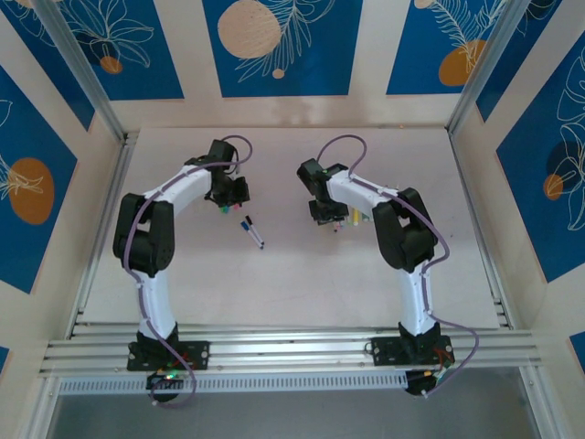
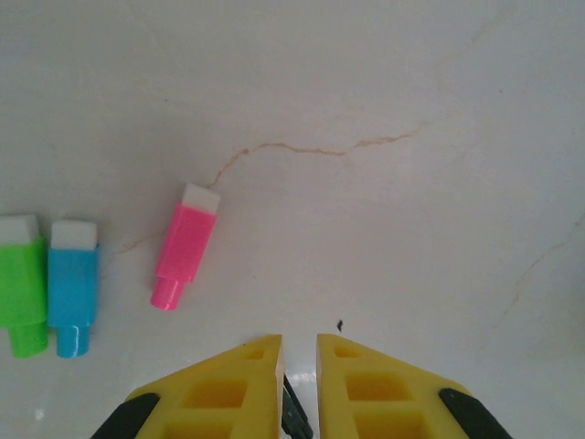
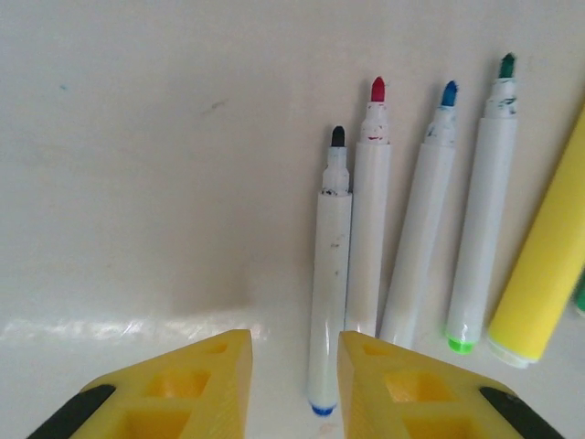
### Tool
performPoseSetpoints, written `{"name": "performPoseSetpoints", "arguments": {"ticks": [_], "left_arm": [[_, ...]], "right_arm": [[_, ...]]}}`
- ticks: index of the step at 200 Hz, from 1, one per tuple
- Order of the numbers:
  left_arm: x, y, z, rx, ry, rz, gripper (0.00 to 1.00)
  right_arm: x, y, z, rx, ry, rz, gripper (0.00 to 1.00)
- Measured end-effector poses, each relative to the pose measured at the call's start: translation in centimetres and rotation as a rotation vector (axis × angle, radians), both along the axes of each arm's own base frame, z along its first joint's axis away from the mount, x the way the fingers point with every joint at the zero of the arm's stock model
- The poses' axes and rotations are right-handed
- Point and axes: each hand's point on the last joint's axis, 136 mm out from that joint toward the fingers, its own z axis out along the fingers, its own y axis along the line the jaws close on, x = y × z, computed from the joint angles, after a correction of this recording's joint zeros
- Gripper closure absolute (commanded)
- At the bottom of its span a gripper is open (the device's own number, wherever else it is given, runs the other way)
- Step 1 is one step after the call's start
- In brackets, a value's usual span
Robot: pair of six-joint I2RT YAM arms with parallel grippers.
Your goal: Open the pen caps
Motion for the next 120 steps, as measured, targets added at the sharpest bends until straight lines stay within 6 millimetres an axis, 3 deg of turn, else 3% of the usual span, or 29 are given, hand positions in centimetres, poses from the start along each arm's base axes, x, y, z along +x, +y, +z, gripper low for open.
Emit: {"name": "performPoseSetpoints", "arguments": {"ticks": [44,102,120], "left_arm": [[1.2,-0.3,-1.1,0.04,0.006,0.001,1.0],[1.6,-0.5,-1.9,0.109,0.006,-0.022,1.0],[1.5,-0.2,-2.5,0.135,0.016,-0.017,0.95]], "right_arm": [[0.0,0.9,2.9,0.043,-0.062,0.001,0.7],[-0.3,1.5,3.1,0.057,-0.064,0.007,0.7],[-0.4,1.6,3.0,0.059,-0.061,0.01,0.7]]}}
